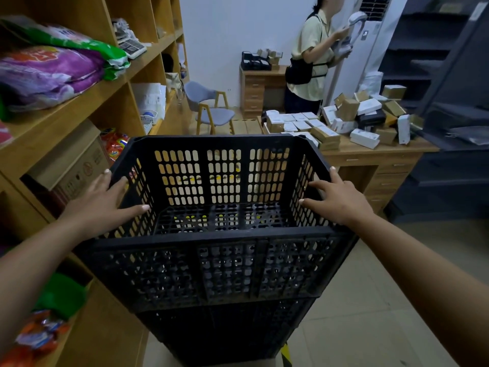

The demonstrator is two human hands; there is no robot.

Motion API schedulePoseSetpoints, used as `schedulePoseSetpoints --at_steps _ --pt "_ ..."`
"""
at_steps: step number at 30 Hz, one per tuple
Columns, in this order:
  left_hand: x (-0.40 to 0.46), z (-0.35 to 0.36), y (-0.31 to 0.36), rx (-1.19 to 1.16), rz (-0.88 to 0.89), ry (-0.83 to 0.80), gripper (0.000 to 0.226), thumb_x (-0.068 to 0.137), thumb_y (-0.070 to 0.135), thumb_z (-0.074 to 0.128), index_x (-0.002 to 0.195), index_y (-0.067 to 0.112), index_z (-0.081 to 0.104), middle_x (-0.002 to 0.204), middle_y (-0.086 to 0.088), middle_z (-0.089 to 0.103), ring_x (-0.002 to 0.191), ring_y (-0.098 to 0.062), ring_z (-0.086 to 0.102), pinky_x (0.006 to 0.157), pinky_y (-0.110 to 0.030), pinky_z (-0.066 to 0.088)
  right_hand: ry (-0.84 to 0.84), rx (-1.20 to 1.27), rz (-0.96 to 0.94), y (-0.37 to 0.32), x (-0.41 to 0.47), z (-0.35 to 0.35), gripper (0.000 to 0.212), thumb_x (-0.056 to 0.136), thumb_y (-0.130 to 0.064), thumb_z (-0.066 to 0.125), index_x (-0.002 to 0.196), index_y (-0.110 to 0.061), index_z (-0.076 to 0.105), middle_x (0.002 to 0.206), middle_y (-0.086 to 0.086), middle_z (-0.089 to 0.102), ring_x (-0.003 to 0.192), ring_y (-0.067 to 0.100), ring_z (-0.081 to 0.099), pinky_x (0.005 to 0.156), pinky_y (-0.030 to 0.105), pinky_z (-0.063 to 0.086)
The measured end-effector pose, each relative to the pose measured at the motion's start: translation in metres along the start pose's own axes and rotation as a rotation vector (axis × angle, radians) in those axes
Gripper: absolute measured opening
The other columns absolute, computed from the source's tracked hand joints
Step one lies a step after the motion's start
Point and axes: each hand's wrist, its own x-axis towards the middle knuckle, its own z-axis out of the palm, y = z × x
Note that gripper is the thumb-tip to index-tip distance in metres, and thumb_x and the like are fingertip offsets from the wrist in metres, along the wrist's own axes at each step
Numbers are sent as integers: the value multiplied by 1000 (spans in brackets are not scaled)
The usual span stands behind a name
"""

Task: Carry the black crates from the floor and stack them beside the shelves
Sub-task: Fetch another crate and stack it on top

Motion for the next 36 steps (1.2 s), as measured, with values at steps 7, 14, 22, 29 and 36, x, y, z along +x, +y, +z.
schedulePoseSetpoints --at_steps 7,14,22,29,36 --pt "-1 -5 7 11 -30 -5 110 66 84 32 154 25 0 160 -2 -18 148 -21 -11 114 -53 24 -2 -14 3 -4 8 -4 70 84 -67 50 144 -33 37 162 7 -2 142 36 22 105 49 36" --pt "-15 1 7 -22 -20 26 108 68 83 32 154 26 0 160 -1 -17 148 -20 -10 112 -55 26 11 -25 -15 7 -5 2 73 83 -70 48 145 -35 35 162 8 -3 146 32 11 108 51 33" --pt "-11 -1 7 -1 -17 -2 112 63 85 28 154 26 -1 160 -1 -19 148 -20 -11 113 -54 27 12 -52 -12 4 -7 2 75 83 -69 49 147 -33 34 162 8 -4 148 29 6 109 49 31" --pt "-7 -2 11 -6 -5 -2 115 60 83 29 154 23 1 161 -2 -15 148 -21 -9 113 -56 25 14 -61 -4 6 -2 4 76 81 -72 49 146 -34 35 162 10 -2 147 32 9 110 51 30" --pt "-8 7 6 -33 -14 54 111 64 82 33 154 24 5 162 -2 -11 149 -21 -5 114 -56 22 50 -32 -19 13 0 7 74 81 -73 48 144 -35 37 162 10 2 145 33 16 107 51 34"
